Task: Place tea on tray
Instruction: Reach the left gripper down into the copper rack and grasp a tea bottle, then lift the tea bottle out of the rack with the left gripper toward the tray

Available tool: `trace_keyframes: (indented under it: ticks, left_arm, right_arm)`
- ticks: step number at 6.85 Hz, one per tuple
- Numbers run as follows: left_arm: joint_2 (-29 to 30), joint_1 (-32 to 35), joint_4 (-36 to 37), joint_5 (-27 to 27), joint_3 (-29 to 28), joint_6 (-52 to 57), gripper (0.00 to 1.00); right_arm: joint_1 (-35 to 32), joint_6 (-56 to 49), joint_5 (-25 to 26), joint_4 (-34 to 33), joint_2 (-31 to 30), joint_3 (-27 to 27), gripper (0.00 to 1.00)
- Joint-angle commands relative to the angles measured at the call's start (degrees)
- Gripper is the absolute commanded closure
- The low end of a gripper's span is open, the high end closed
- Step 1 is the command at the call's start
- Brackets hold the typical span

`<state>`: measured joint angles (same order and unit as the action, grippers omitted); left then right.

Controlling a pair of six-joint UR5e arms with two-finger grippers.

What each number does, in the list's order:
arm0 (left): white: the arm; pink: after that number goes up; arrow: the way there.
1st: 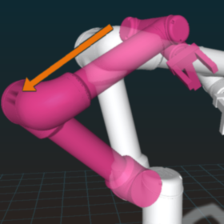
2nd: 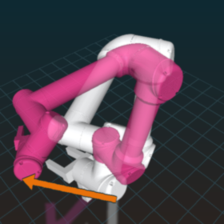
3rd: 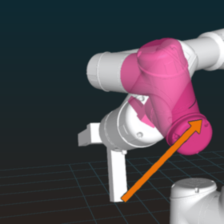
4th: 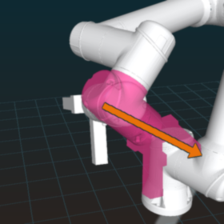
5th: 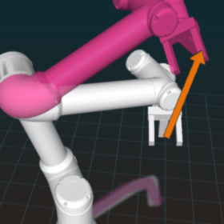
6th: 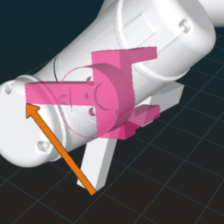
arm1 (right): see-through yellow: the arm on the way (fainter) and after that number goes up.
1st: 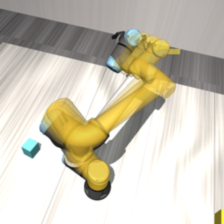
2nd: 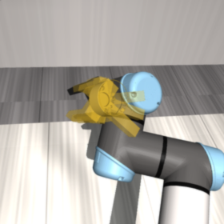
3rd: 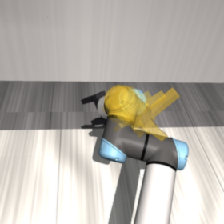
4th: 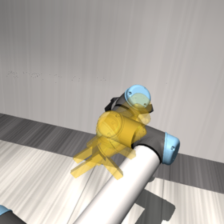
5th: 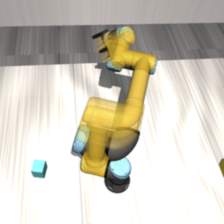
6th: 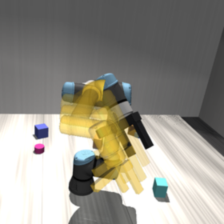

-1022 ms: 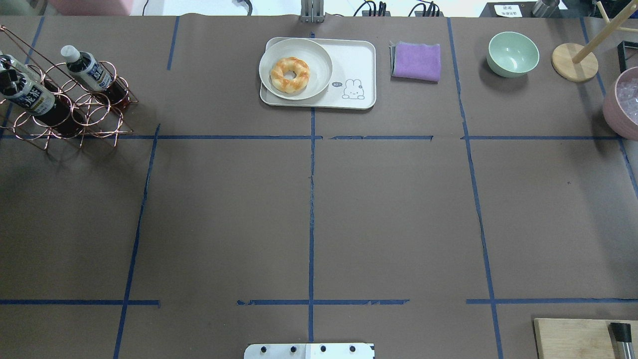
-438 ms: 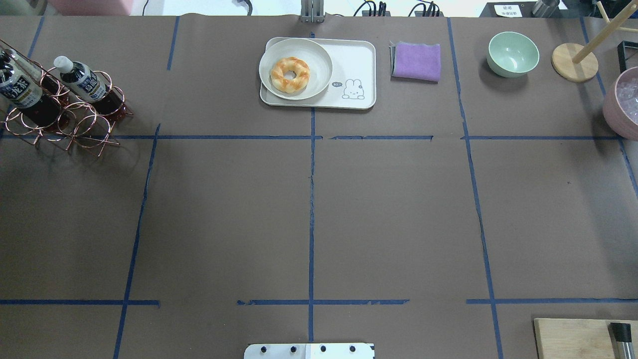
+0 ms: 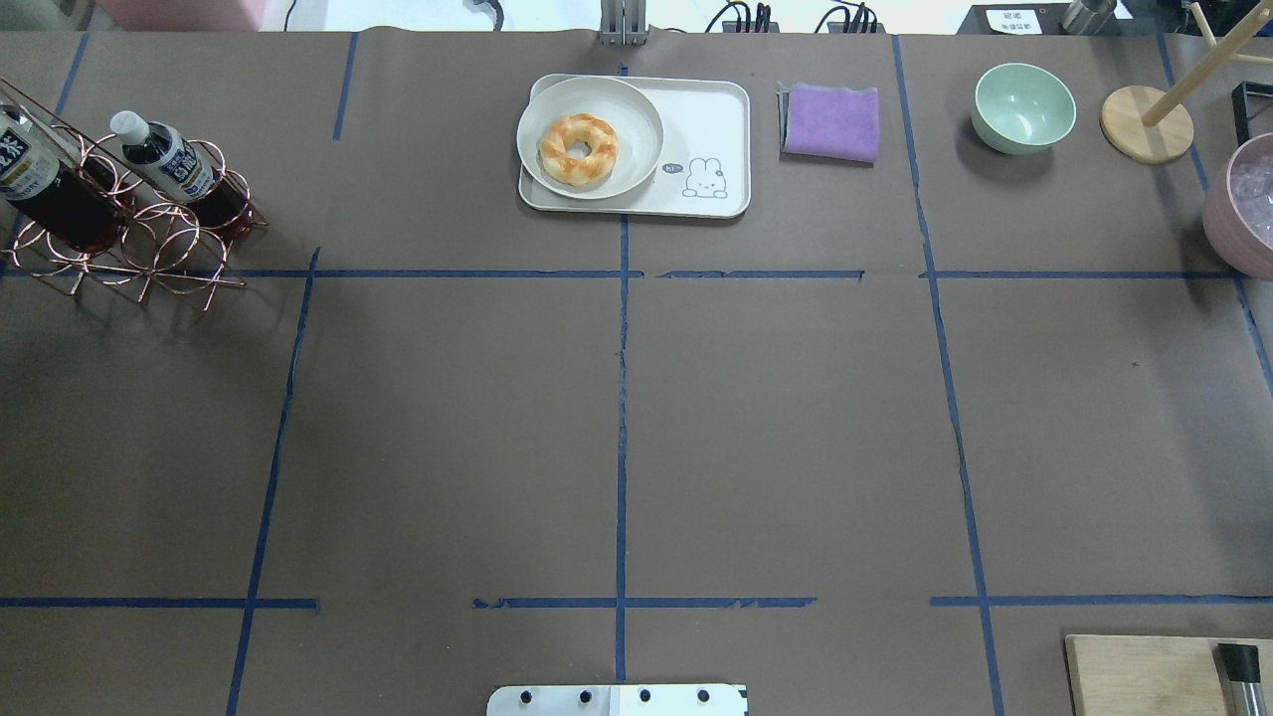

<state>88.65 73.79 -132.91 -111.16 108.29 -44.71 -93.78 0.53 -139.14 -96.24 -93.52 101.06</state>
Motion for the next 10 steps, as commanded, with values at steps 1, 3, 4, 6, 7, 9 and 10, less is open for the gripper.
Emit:
trace_keyframes:
  ticks: [1, 3, 4, 6, 7, 9, 10]
  left_arm:
    - [-0.14, 2.84, 10.86, -1.86, 9.70, 0.15, 1.00]
    - [0.04, 2.59, 21.26, -1.42, 19.02, -0.63, 1.00]
    - [-0.05, 1.89, 22.60, -1.16, 21.50, -1.07, 1.00]
    - [0.12, -11.56, 22.78, 9.56, 25.11, -7.19, 1.00]
    - [3.34, -20.35, 27.22, 16.00, 26.61, -11.93, 1.00]
    - [19.46, -32.59, 45.46, 26.56, 26.80, -17.48, 1.00]
    - [25.20, -40.49, 50.16, 32.18, 25.84, -20.12, 1.00]
  right_arm:
    - [0.00, 0.00, 0.01, 0.00, 0.00, -0.07, 0.00]
    - [0.00, 0.00, -0.08, 0.00, 0.00, -0.07, 0.00]
    - [0.00, 0.00, -0.08, 0.00, -0.09, -0.07, 0.00]
    - [0.00, -0.18, -0.08, 0.00, 0.00, -0.07, 0.00]
    - [0.00, -0.18, -0.08, 0.00, 0.00, -0.07, 0.00]
    - [0.00, -0.18, -0.08, 0.00, 0.00, -0.07, 0.00]
    - [0.00, -0.26, -0.08, 0.00, 0.00, -0.07, 0.00]
